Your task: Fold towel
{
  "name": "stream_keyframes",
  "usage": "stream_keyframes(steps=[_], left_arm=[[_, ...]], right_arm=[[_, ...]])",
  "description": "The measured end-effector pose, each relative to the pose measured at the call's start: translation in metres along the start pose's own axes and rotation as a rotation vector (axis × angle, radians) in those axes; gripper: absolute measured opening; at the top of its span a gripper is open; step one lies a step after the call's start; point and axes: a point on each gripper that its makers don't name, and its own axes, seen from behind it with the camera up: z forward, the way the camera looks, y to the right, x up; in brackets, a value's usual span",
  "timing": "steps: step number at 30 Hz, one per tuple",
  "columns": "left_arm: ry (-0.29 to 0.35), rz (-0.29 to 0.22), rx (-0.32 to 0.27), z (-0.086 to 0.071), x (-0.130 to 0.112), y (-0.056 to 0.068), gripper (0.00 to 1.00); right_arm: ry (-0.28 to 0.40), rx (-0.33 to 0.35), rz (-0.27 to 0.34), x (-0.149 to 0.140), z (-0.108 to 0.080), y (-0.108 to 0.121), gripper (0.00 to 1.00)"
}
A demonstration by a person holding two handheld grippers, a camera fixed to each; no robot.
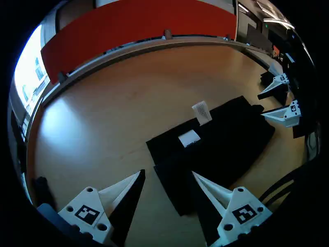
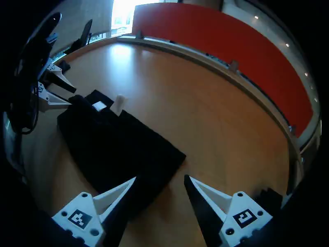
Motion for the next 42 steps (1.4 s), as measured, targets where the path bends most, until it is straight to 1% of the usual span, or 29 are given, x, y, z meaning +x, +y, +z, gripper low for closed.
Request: stream_keyframes(steps=[5,12,21,27,33,42], left_arm=[[0.000,0.007,0.016,0.000,0.000,-0.005,0.72],[0.000,0.021,0.028,0.002,0.002,-0.008,0.72],[0.007,0.026,0.041,0.005,0.011,-0.016,0.73],[0.014,0.022,0.055,0.007,0.020,-0.022,0.72],[0.022,0.014,0.059,0.006,0.025,-0.025,0.73],[0.022,0.011,0.059,0.004,0.024,-0.027,0.73]], right_arm=[[0.001,-0.006,-0.003,0.002,0.000,0.002,0.80],[0.002,-0.012,-0.007,0.004,0.003,0.003,0.80],[0.010,-0.028,-0.012,0.012,0.005,0.013,0.81],[0.023,-0.043,-0.008,0.019,0.007,0.021,0.81],[0.034,-0.055,-0.003,0.026,0.006,0.025,0.81],[0.043,-0.066,-0.006,0.029,0.003,0.029,0.81]])
